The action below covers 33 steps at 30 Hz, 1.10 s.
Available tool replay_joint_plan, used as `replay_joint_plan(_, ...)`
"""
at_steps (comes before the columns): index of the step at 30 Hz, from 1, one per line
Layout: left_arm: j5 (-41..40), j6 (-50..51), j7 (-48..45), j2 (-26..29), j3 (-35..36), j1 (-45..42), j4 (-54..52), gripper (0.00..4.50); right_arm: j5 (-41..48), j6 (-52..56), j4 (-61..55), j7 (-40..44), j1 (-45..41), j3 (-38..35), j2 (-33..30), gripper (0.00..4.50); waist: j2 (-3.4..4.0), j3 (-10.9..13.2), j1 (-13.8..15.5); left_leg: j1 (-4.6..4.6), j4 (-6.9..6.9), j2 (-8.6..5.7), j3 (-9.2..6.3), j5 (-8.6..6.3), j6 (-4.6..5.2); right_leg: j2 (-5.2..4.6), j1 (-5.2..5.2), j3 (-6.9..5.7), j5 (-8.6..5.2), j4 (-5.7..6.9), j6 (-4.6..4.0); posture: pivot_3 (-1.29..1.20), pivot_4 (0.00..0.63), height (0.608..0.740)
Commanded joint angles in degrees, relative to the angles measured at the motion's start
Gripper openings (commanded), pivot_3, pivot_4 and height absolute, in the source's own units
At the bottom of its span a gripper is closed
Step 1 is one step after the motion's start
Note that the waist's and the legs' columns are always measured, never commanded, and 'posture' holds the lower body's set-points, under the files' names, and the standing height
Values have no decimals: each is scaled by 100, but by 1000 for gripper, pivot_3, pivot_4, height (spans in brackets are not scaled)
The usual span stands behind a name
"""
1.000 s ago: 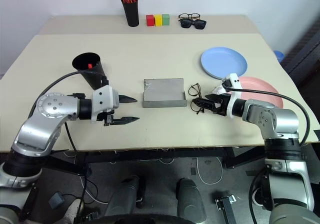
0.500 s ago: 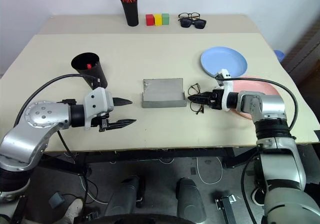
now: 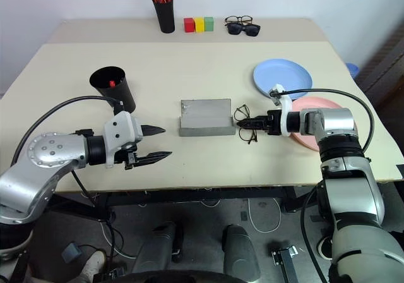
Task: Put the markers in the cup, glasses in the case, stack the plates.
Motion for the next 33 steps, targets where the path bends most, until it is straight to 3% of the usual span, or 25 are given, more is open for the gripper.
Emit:
replay_joint_plan(1,-128,96,145,71,183,35,-301,2910,-112,-116,78,132,-220,-8,2,4500,0,0,-2,0,0,0,0,0,0,0,0,0,0,0,0,0,150,740)
replay_joint_plan(12,-533,725,605,125,336,57,-869,2910,-415,-418,576,186,-446,-5,197,4500,0,0,-12,1,0,0,-1,1,-2,1,0,0,0,1,0,0,150,740)
replay_joint_plan(15,-576,743,686,164,388,125,-901,2983,-498,-537,732,152,-512,-24,276,3585,0,0,-18,2,0,0,-1,1,-3,1,1,0,0,2,0,0,150,740)
replay_joint_plan(22,-647,704,800,249,479,291,-928,2983,-652,-768,938,131,-562,-85,336,33,0,0,-14,1,0,0,-1,2,-3,1,0,0,0,1,0,0,150,740)
replay_joint_plan(33,-567,453,888,201,348,284,-730,2983,-695,-1118,801,21,-446,-365,89,33,0,0,-4,3,-1,-1,-1,4,-9,1,2,0,1,1,-1,0,150,740)
